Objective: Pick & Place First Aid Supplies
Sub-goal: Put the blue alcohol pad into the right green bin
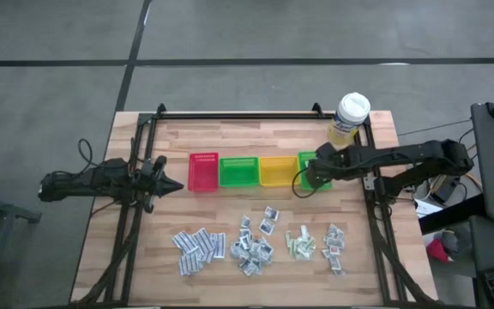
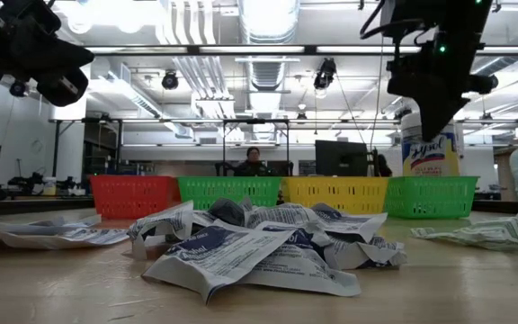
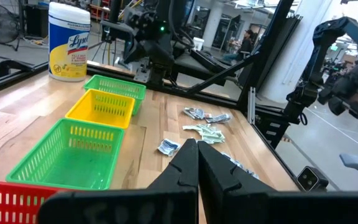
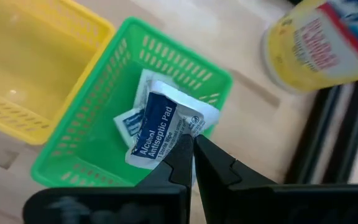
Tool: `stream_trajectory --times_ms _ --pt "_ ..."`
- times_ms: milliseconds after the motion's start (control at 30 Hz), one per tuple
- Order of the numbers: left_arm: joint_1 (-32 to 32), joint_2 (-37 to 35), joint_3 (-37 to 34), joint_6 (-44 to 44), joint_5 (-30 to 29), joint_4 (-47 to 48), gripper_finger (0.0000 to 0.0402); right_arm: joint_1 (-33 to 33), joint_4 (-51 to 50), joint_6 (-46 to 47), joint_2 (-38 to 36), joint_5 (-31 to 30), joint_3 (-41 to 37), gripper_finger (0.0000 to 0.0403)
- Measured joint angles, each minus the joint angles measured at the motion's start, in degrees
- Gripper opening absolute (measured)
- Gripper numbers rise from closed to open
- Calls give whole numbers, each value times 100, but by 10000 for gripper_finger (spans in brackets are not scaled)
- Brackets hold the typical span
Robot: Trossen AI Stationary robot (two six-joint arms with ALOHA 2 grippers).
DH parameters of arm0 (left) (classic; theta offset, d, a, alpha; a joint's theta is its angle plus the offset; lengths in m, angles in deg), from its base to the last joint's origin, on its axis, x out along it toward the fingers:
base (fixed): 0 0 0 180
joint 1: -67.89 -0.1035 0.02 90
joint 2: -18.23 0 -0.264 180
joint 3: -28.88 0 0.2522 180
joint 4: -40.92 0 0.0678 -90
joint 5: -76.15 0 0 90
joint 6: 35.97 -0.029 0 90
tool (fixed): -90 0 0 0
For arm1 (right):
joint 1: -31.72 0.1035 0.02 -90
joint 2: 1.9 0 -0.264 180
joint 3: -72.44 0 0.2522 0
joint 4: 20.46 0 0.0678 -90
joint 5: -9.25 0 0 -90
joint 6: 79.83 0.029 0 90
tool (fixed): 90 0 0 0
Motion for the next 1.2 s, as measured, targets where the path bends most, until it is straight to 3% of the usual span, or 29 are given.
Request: stream_trajectory --times_ms 900,1200 --pt "-1 0 1 -13 0 1 0 -687 2143 -439 0 889 -1515 13" --pt "1 0 1 -13 0 1 0 -695 2262 -581 0 886 -1618 13"
